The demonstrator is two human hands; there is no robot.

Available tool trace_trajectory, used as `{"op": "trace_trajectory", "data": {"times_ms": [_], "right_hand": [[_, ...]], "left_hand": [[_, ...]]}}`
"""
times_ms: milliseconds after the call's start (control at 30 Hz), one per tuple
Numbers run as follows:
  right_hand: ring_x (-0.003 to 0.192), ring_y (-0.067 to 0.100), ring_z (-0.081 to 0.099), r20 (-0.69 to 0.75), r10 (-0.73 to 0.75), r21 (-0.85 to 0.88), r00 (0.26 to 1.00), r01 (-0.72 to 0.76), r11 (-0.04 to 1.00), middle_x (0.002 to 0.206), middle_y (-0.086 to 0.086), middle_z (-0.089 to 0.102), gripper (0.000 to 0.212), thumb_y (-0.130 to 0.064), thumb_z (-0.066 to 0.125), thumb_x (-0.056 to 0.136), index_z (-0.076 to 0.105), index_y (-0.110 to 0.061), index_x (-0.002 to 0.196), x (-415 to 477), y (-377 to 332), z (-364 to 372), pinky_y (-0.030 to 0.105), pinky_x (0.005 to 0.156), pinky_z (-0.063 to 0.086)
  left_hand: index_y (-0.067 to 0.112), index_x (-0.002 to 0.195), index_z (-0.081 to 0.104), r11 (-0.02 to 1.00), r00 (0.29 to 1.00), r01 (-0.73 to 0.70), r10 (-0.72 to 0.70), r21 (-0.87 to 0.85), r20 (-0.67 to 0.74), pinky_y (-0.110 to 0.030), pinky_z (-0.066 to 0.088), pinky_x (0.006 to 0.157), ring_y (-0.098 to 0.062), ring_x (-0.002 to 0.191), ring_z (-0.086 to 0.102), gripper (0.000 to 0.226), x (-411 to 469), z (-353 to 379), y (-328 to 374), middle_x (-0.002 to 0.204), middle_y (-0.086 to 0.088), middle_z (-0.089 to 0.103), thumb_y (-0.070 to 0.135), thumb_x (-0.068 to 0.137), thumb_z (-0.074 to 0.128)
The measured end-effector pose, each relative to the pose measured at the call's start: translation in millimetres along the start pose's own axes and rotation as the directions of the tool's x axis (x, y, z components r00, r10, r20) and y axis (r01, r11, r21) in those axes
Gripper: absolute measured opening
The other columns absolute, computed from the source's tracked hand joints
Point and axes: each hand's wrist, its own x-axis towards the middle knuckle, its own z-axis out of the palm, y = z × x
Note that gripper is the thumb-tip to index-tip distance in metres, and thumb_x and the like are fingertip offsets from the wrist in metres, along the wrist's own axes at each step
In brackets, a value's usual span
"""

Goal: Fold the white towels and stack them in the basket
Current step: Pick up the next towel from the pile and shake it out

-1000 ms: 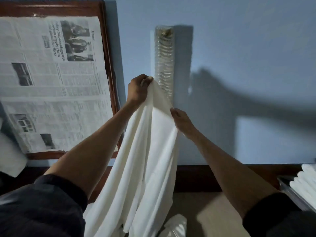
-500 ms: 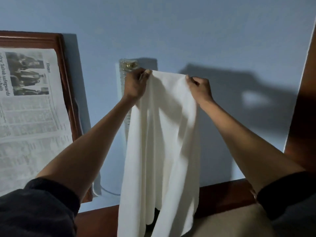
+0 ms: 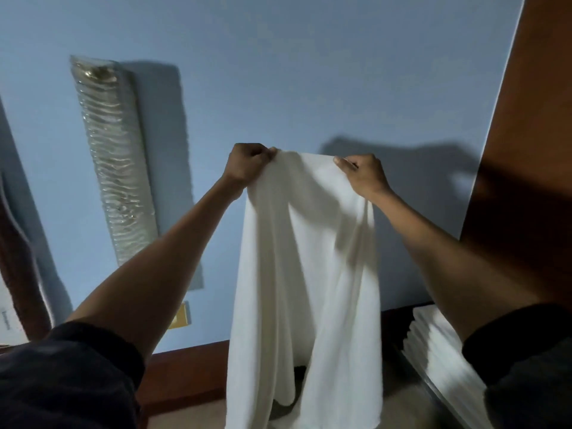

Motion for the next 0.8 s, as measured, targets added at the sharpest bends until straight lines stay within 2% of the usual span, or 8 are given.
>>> {"op": "trace_trajectory", "data": {"times_ms": [133, 200, 267, 367, 500, 567, 700, 800], "right_hand": [[0.069, 0.022, 0.053, 0.271, 0.076, -0.046, 0.960, -0.066, 0.997, 0.067, -0.002, 0.055, 0.037, -0.039, 0.061, 0.099, 0.047, -0.024, 0.068, -11.2, 56.0, -9.3, 0.036, 0.066, 0.042], [0.090, 0.018, 0.066, 0.495, 0.060, 0.085, 0.867, -0.117, 0.989, 0.101, 0.000, 0.071, 0.013, -0.035, 0.066, 0.097, 0.062, -0.024, 0.102, -25.5, 65.6, -9.0, 0.036, 0.083, 0.052], [0.098, 0.013, 0.069, 0.674, 0.050, 0.165, 0.737, -0.217, 0.962, 0.109, -0.004, 0.072, 0.031, -0.039, 0.065, 0.098, 0.059, -0.021, 0.122, -42.9, 67.5, -9.1, 0.032, 0.086, 0.053], [0.103, 0.010, 0.071, 0.788, 0.038, 0.167, 0.615, -0.273, 0.947, 0.107, -0.006, 0.075, 0.026, -0.043, 0.066, 0.096, 0.068, -0.023, 0.113, -69.5, 83.5, 0.1, 0.032, 0.091, 0.053], [0.096, 0.011, 0.070, 0.834, -0.012, 0.265, 0.552, -0.382, 0.885, 0.092, -0.007, 0.072, 0.020, -0.039, 0.064, 0.099, 0.069, -0.020, 0.094, -106.8, 110.1, 16.6, 0.033, 0.092, 0.057], [0.089, 0.009, 0.063, 0.831, -0.023, 0.302, 0.556, -0.417, 0.857, 0.088, -0.007, 0.064, 0.025, -0.038, 0.059, 0.102, 0.066, -0.015, 0.096, -120.1, 116.8, 21.3, 0.032, 0.089, 0.056], [0.076, 0.008, 0.051, 0.706, 0.045, 0.277, 0.707, -0.334, 0.901, 0.083, -0.005, 0.058, 0.025, -0.035, 0.054, 0.105, 0.063, -0.015, 0.092, -125.9, 128.9, 28.4, 0.026, 0.069, 0.041], [0.069, 0.012, 0.043, 0.623, 0.086, 0.233, 0.777, -0.290, 0.928, 0.076, -0.001, 0.051, 0.024, -0.027, 0.054, 0.105, 0.060, -0.008, 0.092, -121.3, 142.4, 26.8, 0.028, 0.064, 0.035]], "left_hand": [[0.006, 0.072, 0.065, 0.997, 0.986, 0.080, -0.079, -0.001, 0.149, -0.024, 0.036, 0.057, -0.011, 0.063, 0.046, 0.038, -26.3, 57.5, -1.1, 0.067, 0.004, 0.053, 0.034, 0.098, 0.067], [0.014, 0.071, 0.068, 0.993, 0.964, 0.113, -0.116, 0.024, 0.240, -0.019, 0.039, 0.054, -0.007, 0.059, 0.050, 0.033, -41.4, 84.0, -0.8, 0.063, 0.010, 0.057, 0.032, 0.099, 0.066], [0.014, 0.073, 0.069, 0.990, 0.934, 0.130, -0.140, 0.052, 0.330, -0.018, 0.041, 0.052, -0.006, 0.058, 0.052, 0.031, -55.0, 108.6, -3.5, 0.064, 0.011, 0.059, 0.029, 0.100, 0.065], [0.012, 0.075, 0.069, 0.984, 0.882, 0.144, -0.177, 0.107, 0.436, -0.017, 0.040, 0.053, -0.006, 0.059, 0.052, 0.030, -76.7, 134.9, -11.7, 0.065, 0.010, 0.059, 0.025, 0.102, 0.064], [0.004, 0.078, 0.068, 0.972, 0.851, 0.196, -0.234, 0.129, 0.470, -0.017, 0.037, 0.055, -0.007, 0.062, 0.048, 0.033, -96.9, 145.5, -29.0, 0.067, 0.007, 0.056, 0.028, 0.100, 0.066], [0.003, 0.080, 0.070, 0.958, 0.828, 0.220, -0.282, 0.182, 0.484, -0.016, 0.036, 0.055, -0.007, 0.063, 0.048, 0.037, -106.0, 145.2, -38.8, 0.069, 0.006, 0.056, 0.036, 0.098, 0.069], [0.004, 0.071, 0.053, 0.914, 0.747, 0.351, -0.404, 0.203, 0.528, -0.023, 0.025, 0.053, -0.014, 0.061, 0.036, 0.054, -132.8, 140.1, -60.1, 0.068, -0.005, 0.039, 0.050, 0.092, 0.072], [-0.015, 0.083, 0.053, 0.901, 0.743, 0.419, -0.411, 0.112, 0.529, -0.031, 0.034, 0.065, -0.021, 0.072, 0.046, 0.075, -147.6, 129.1, -71.6, 0.078, -0.011, 0.048, 0.056, 0.087, 0.075]]}}
